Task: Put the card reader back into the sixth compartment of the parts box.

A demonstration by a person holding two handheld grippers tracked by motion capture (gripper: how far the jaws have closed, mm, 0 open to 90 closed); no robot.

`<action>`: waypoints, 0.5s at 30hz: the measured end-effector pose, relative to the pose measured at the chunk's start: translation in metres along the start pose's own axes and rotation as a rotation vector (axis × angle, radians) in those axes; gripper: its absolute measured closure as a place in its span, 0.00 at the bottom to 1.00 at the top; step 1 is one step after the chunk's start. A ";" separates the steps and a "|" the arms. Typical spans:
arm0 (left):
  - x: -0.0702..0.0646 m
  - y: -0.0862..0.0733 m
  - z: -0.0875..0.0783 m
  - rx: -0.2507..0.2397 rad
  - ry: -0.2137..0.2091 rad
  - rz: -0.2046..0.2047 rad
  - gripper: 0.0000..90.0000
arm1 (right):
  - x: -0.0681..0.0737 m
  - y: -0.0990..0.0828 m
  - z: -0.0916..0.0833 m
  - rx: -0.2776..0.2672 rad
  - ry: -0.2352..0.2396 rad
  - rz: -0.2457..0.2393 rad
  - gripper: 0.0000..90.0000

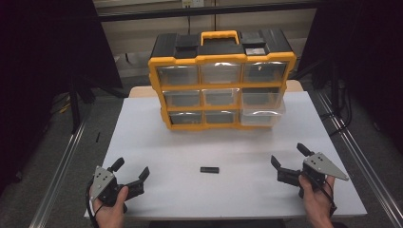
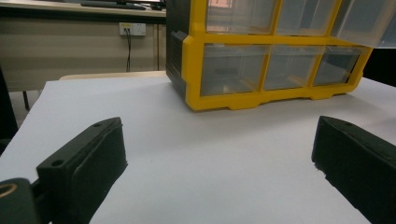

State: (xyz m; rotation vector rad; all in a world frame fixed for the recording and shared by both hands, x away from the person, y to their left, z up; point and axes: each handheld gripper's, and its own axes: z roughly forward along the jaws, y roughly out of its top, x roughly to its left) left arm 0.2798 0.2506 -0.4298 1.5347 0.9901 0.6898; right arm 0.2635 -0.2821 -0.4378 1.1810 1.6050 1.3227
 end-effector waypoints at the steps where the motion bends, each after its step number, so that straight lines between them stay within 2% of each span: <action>1: 0.000 0.000 0.000 0.000 0.000 0.000 0.03 | 0.000 0.000 0.000 0.001 0.000 0.000 0.00; 4: 0.000 0.000 0.001 0.008 -0.006 -0.003 0.03 | 0.000 0.000 0.001 0.011 -0.002 -0.013 0.00; 10: 0.000 0.000 0.003 0.011 -0.014 -0.016 0.03 | 0.001 -0.001 0.004 0.030 0.040 -0.016 0.00; 13: 0.000 0.000 0.004 0.007 -0.019 -0.017 0.03 | 0.002 -0.001 0.006 0.042 0.082 0.018 0.00; 15: 0.000 -0.001 0.005 0.014 -0.014 -0.013 0.03 | 0.003 -0.001 0.007 0.047 0.090 0.018 0.00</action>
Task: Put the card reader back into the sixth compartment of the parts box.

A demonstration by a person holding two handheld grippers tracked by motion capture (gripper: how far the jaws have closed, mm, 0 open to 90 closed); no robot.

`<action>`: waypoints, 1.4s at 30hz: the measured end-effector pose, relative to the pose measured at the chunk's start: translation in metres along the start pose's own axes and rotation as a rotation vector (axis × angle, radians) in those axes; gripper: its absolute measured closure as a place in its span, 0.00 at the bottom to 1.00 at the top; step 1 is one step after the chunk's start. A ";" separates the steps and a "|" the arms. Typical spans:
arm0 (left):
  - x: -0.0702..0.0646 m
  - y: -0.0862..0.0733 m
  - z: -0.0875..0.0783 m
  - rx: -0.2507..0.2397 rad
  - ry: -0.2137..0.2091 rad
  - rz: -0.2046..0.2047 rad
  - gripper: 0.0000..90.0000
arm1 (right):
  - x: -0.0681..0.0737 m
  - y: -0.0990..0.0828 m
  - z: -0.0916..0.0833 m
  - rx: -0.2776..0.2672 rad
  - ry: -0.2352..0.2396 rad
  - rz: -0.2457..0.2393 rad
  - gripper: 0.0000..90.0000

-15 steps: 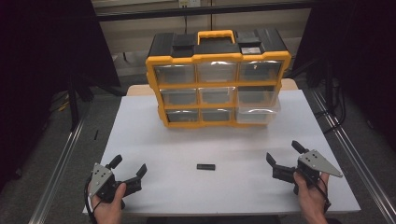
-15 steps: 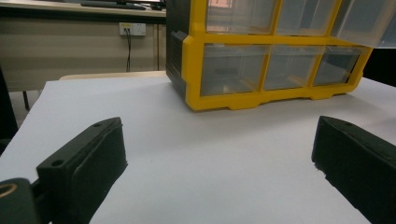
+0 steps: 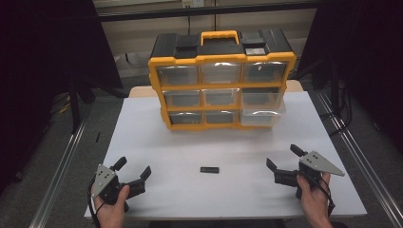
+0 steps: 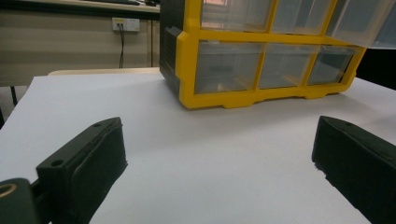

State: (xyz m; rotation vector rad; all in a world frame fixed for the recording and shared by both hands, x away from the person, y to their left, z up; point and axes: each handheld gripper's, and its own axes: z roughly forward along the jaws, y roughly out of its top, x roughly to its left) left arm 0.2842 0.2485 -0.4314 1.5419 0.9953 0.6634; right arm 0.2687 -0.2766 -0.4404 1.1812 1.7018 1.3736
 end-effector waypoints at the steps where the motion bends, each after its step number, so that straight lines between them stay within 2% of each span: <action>1: 0.000 0.000 0.000 -0.002 -0.001 -0.004 0.03 | 0.001 0.000 0.001 0.001 0.002 -0.011 0.00; 8: 0.000 -0.001 0.000 0.010 -0.009 -0.005 0.03 | 0.005 0.001 0.004 0.024 0.040 -0.017 0.00; 10: 0.000 -0.001 0.000 0.013 -0.011 -0.008 0.03 | 0.007 0.003 0.004 0.023 0.056 0.006 0.00; 11: 0.000 -0.001 0.000 0.003 -0.027 -0.018 0.03 | 0.008 0.003 0.004 0.025 0.058 -0.005 0.00; 13: 0.000 -0.001 0.000 0.005 -0.023 -0.009 0.03 | 0.010 0.004 0.004 0.025 0.057 -0.012 0.00; 14: 0.000 -0.001 0.000 0.008 -0.016 -0.002 0.03 | 0.012 0.005 0.005 0.025 0.078 -0.016 0.00; 16: 0.000 -0.001 0.000 0.002 -0.020 -0.015 0.03 | 0.014 0.006 0.006 0.027 0.093 -0.017 0.00; 18: 0.000 0.000 0.000 -0.002 -0.017 -0.011 0.03 | 0.017 0.008 0.010 0.032 0.110 -0.043 0.00; 23: 0.000 0.001 -0.001 -0.010 -0.005 -0.008 0.04 | 0.021 0.011 0.013 0.032 0.097 -0.077 0.00; 24: 0.001 0.001 -0.001 -0.011 -0.009 -0.012 0.04 | 0.022 0.011 0.014 0.028 0.127 -0.079 0.00; 27: 0.002 0.000 0.000 -0.005 -0.011 -0.023 0.04 | 0.028 0.011 0.017 0.059 0.124 -0.078 0.01; 29: 0.001 0.000 0.000 -0.001 -0.015 -0.015 0.04 | 0.032 0.013 0.020 0.063 0.132 -0.086 0.01; 35: 0.001 0.000 -0.001 -0.005 -0.014 -0.012 0.04 | 0.041 0.016 0.029 0.070 0.184 -0.107 0.02; 42: 0.001 0.001 -0.001 -0.007 -0.006 -0.007 0.04 | 0.049 0.020 0.042 0.097 0.245 -0.096 0.03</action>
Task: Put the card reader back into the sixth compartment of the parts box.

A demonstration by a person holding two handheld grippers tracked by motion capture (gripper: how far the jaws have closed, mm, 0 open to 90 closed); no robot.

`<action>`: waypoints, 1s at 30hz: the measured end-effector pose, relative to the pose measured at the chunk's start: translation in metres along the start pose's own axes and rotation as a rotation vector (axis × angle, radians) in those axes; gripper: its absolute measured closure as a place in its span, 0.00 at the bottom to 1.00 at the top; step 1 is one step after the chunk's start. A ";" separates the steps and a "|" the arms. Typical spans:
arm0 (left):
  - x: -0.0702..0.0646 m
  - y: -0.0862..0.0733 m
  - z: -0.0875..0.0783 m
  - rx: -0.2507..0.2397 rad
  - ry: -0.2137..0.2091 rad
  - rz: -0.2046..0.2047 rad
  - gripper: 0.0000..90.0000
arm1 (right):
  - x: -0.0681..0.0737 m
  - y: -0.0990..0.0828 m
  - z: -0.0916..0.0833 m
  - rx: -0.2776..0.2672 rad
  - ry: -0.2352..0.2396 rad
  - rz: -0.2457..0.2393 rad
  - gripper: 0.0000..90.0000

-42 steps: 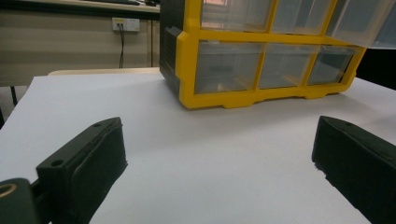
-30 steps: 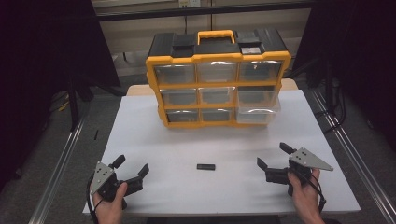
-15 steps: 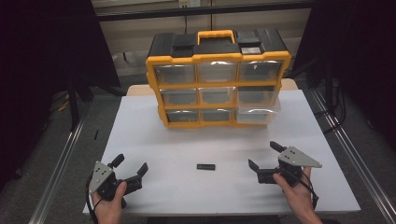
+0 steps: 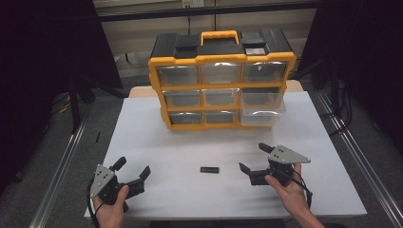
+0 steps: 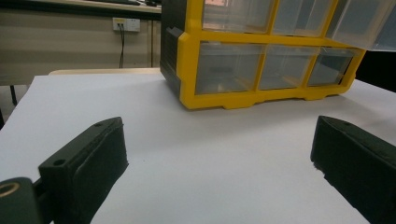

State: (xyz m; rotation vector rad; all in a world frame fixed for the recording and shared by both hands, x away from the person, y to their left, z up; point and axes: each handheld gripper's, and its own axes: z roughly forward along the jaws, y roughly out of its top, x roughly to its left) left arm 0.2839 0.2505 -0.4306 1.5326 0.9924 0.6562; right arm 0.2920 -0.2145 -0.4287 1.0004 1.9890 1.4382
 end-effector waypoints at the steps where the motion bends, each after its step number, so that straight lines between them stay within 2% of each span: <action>1: 0.000 0.000 0.000 -0.002 0.003 0.003 0.04 | 0.000 0.000 0.002 0.001 0.011 0.001 0.03; 7: -0.001 0.000 0.000 -0.009 -0.007 0.000 0.04 | 0.004 0.003 0.010 0.021 0.041 -0.001 0.03; 8: 0.000 0.000 0.000 -0.006 -0.007 0.001 0.04 | 0.005 0.004 0.013 0.031 0.070 0.010 0.03; 10: 0.000 0.000 0.000 -0.004 -0.004 0.001 0.04 | 0.005 0.004 0.014 0.037 0.081 0.011 0.03; 12: 0.000 0.000 0.001 0.001 -0.006 -0.001 0.04 | 0.007 0.005 0.016 0.050 0.085 -0.004 0.03; 18: 0.000 -0.001 0.001 0.014 -0.008 0.001 0.04 | 0.009 0.011 0.023 0.082 0.120 -0.007 0.04; 21: 0.000 0.000 0.001 0.014 -0.009 0.002 0.04 | 0.012 0.017 0.030 0.115 0.160 -0.017 0.04; 26: 0.001 0.000 0.001 0.014 -0.007 0.002 0.04 | 0.016 0.023 0.038 0.139 0.187 -0.036 0.04; 29: 0.001 -0.001 0.001 0.021 -0.008 0.004 0.04 | 0.020 0.029 0.046 0.190 0.222 -0.038 0.04; 30: 0.001 -0.001 0.001 0.021 -0.008 0.004 0.04 | 0.020 0.029 0.046 0.190 0.222 -0.038 0.04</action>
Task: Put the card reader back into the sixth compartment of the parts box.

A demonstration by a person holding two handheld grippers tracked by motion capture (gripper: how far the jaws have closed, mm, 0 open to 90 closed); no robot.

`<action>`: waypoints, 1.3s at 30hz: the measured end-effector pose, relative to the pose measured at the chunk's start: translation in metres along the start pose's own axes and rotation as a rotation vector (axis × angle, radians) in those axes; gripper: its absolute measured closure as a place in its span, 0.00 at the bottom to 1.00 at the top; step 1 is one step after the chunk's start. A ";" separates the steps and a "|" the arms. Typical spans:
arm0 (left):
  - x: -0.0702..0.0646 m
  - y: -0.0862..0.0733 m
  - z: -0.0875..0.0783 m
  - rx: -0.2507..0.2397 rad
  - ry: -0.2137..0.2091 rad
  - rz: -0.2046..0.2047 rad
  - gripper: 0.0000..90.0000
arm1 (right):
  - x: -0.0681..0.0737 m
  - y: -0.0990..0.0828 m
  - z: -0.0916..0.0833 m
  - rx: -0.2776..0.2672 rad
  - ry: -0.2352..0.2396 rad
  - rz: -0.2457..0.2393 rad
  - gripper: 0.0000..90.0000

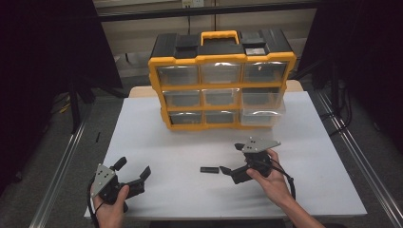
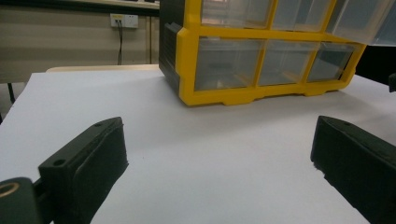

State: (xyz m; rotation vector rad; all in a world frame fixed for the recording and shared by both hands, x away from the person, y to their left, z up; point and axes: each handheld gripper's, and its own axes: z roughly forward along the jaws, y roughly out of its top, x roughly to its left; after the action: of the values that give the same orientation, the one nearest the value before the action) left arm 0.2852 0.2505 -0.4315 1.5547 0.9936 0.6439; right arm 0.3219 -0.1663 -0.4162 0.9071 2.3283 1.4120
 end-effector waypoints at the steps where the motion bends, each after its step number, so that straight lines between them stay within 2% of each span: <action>1: 0.000 0.000 0.000 0.000 -0.001 -0.001 0.04 | 0.000 0.002 0.002 0.013 0.007 -0.003 0.05; 5: 0.000 0.000 0.000 0.002 -0.004 -0.001 0.04 | 0.002 0.009 0.012 0.056 0.028 -0.014 0.05; 8: 0.000 0.000 0.000 0.001 -0.006 -0.001 0.04 | 0.002 0.012 0.015 0.069 0.039 -0.010 0.06; 9: 0.000 0.000 0.000 0.001 -0.004 0.000 0.04 | 0.003 0.015 0.020 0.095 0.053 -0.023 0.06; 10: 0.000 0.000 0.000 0.001 -0.004 0.000 0.04 | 0.003 0.015 0.020 0.095 0.053 -0.023 0.06; 12: 0.001 0.000 0.000 0.004 -0.004 0.000 0.04 | 0.005 0.018 0.026 0.131 0.074 -0.023 0.05; 17: 0.001 0.000 -0.001 0.003 -0.006 -0.002 0.04 | 0.004 0.022 0.034 0.158 0.065 -0.037 0.04; 19: 0.001 0.000 -0.001 0.004 -0.005 -0.007 0.04 | 0.003 0.026 0.042 0.205 0.080 -0.046 0.04; 20: 0.001 0.000 -0.001 0.004 -0.005 -0.007 0.04 | 0.003 0.026 0.042 0.205 0.080 -0.046 0.04; 21: 0.001 0.000 -0.001 0.005 -0.008 -0.005 0.04 | 0.003 0.027 0.048 0.244 0.094 -0.064 0.04; 25: 0.000 0.000 -0.001 0.007 -0.018 -0.006 0.04 | 0.004 0.030 0.059 0.327 0.098 -0.075 0.04; 26: 0.000 0.000 -0.001 0.007 -0.018 -0.006 0.04 | 0.004 0.030 0.059 0.327 0.098 -0.075 0.04; 27: 0.000 0.000 -0.001 0.007 -0.021 -0.007 0.04 | 0.003 0.031 0.064 0.348 0.111 -0.098 0.05; 32: 0.000 0.000 -0.001 0.010 -0.018 -0.005 0.04 | 0.003 0.035 0.075 0.412 0.148 -0.131 0.13; 39: 0.000 0.000 -0.001 0.009 -0.018 -0.006 0.04 | 0.005 0.041 0.086 0.484 0.164 -0.160 0.22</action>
State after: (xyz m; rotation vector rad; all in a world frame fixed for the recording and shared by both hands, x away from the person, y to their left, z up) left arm 0.2846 0.2512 -0.4317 1.5620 0.9890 0.6213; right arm 0.3783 -0.0892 -0.4221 0.7133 2.8609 0.9025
